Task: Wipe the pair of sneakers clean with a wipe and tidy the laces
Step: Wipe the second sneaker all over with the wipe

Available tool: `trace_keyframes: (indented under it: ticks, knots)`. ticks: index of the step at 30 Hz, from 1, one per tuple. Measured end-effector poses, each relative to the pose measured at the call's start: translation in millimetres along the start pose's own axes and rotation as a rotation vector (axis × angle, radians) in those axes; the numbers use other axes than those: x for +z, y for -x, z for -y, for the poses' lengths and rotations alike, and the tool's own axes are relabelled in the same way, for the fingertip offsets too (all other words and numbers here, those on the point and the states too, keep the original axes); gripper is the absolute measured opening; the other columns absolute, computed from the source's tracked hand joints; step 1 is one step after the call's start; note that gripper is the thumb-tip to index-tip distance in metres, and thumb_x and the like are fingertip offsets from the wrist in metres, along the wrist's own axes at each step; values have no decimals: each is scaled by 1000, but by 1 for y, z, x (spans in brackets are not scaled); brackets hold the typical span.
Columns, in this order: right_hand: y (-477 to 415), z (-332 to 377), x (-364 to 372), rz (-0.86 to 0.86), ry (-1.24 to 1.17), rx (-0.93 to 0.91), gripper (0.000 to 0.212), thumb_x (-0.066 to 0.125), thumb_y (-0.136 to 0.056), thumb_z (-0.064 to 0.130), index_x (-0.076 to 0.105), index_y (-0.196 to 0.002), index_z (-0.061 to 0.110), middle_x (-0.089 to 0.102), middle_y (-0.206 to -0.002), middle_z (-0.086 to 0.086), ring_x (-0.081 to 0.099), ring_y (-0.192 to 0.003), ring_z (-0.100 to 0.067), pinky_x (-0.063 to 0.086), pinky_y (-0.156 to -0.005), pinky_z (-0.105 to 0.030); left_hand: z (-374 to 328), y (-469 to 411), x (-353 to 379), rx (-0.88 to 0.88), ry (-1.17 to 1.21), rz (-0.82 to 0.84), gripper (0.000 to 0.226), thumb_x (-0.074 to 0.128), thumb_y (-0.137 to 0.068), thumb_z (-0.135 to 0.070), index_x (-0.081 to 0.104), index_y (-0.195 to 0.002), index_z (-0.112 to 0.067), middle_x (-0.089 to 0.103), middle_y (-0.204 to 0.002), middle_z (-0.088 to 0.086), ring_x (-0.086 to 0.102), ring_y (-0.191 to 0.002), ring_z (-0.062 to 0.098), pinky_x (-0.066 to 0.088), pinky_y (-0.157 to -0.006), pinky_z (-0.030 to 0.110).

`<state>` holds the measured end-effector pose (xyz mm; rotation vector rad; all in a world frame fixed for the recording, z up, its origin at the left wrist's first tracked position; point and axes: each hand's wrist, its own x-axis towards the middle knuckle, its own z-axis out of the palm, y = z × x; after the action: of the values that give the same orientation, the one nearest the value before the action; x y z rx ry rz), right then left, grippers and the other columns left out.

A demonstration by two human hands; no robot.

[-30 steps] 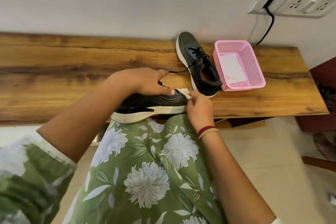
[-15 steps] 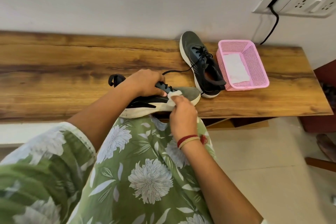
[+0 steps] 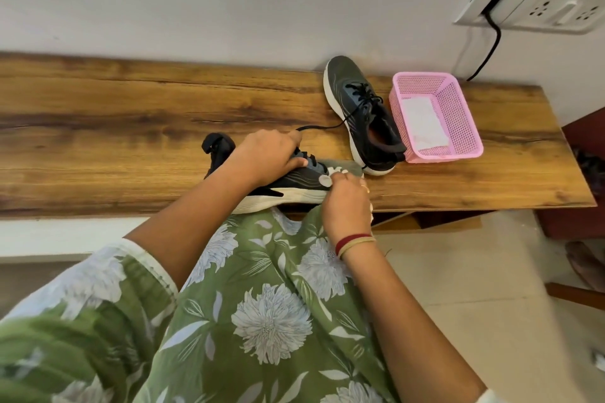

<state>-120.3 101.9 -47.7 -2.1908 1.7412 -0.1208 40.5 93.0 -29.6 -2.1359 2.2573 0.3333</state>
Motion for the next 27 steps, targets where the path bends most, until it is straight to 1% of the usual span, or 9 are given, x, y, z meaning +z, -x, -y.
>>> trace_keyframes:
  ticks: [8,10,12,14,15,17,20,22,27]
  knots:
    - [21,30,9,-36,-75,-57,31,37,-91,5,55,-117,7,57,-116,-11,46,-111,-26,34,-92,-30,1,-1,4,-22,2,-5,41,45,-95,-47,45,-112,-9,64,-104,18,60,-95,39,38,-66,36]
    - [25,34,4,-20,-290,-84,31,40,-92,5,58,-118,7,60,-111,-10,51,-104,-25,38,-87,-26,1,1,4,-23,12,-14,41,45,-95,-47,45,-112,-9,64,-103,17,60,-95,39,39,-66,36]
    - [23,25,-7,102,-674,11,30,43,-95,7,59,-120,9,61,-104,-3,55,-92,-18,43,-78,-17,2,1,4,-22,13,-29,41,44,-96,-46,45,-113,-8,64,-103,18,59,-95,38,40,-67,37]
    - [21,6,-17,75,-1012,201,28,44,-96,10,59,-120,9,60,-101,-3,56,-90,-19,48,-78,-26,3,1,5,-9,8,-35,41,42,-97,-45,45,-114,-8,64,-104,18,59,-94,39,41,-67,37]
    - [17,-5,-18,-28,-981,238,28,45,-96,11,60,-119,9,61,-101,-5,57,-91,-21,50,-80,-32,4,0,5,-8,12,-32,41,42,-97,-46,45,-114,-8,64,-104,18,59,-94,39,40,-66,36]
    - [11,-19,-17,-157,-617,171,29,45,-95,8,61,-119,9,63,-106,-6,58,-97,-21,48,-89,-37,5,-1,4,-7,31,-26,43,41,-97,-47,45,-114,-8,63,-104,19,59,-95,39,38,-66,36]
    - [6,-13,1,-93,-211,-16,32,42,-92,5,61,-117,8,63,-113,-10,54,-108,-25,38,-97,-33,6,-1,4,0,32,-31,44,42,-96,-48,46,-114,-8,64,-104,18,59,-95,38,39,-67,36]
    - [7,-3,9,-81,-113,-31,31,40,-92,5,60,-115,6,62,-113,-13,51,-111,-28,35,-97,-31,5,-1,4,8,22,-27,42,43,-96,-47,46,-114,-9,64,-103,18,59,-95,37,40,-67,36]
    - [18,18,10,-70,-141,-47,30,40,-90,3,59,-114,4,61,-107,-14,50,-106,-28,36,-89,-32,3,-2,4,2,20,-7,41,44,-96,-46,45,-112,-9,64,-102,17,60,-94,37,38,-66,36]
